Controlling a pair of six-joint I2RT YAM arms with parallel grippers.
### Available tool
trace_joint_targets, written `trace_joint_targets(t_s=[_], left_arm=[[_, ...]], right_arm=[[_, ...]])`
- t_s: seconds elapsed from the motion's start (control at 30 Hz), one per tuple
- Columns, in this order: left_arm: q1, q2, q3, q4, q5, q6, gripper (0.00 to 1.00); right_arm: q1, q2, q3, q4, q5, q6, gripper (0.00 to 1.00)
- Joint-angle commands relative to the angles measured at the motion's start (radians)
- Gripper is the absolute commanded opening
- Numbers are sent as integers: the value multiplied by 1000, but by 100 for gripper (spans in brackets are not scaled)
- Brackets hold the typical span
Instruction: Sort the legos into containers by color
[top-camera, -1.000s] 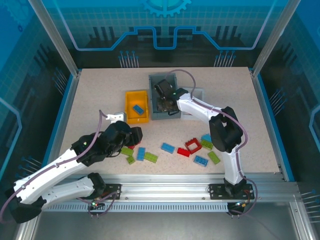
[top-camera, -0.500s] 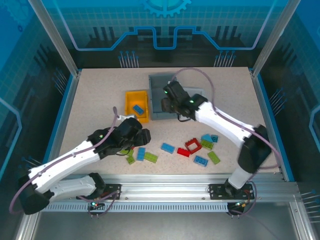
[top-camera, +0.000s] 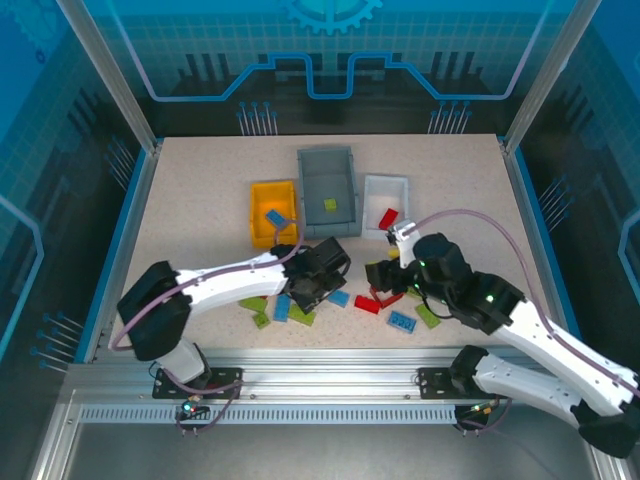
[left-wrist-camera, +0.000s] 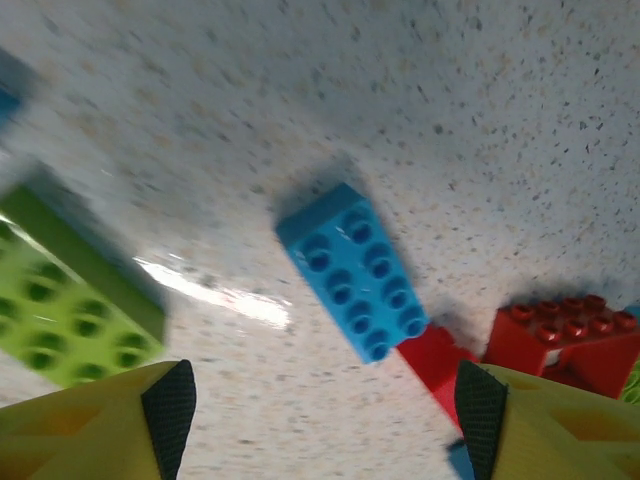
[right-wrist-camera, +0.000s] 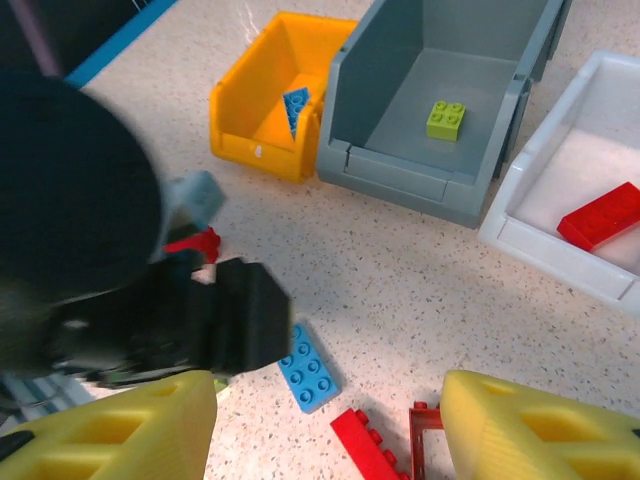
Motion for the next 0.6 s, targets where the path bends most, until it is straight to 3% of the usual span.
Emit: trace_joint_targets(t_s=[0.0, 0.17, 0.33, 0.5, 0.57], left_arm=[[-4, 76, 77, -24, 91, -172, 73], [-3, 144, 103, -38, 80, -271, 72], [9, 209, 111, -24, 114, -289, 69], [22, 257, 96, 25, 113, -296, 57], [29, 262, 89, 45, 102, -294, 48]], right_arm=[[19, -61, -18, -89, -7, 2, 62], [36, -90, -20, -121, 4, 38, 62], [54, -97, -25, -124, 25, 61, 62], [60, -100, -31, -115, 34, 77, 61], [61, -97, -34, -112, 36, 83, 61]])
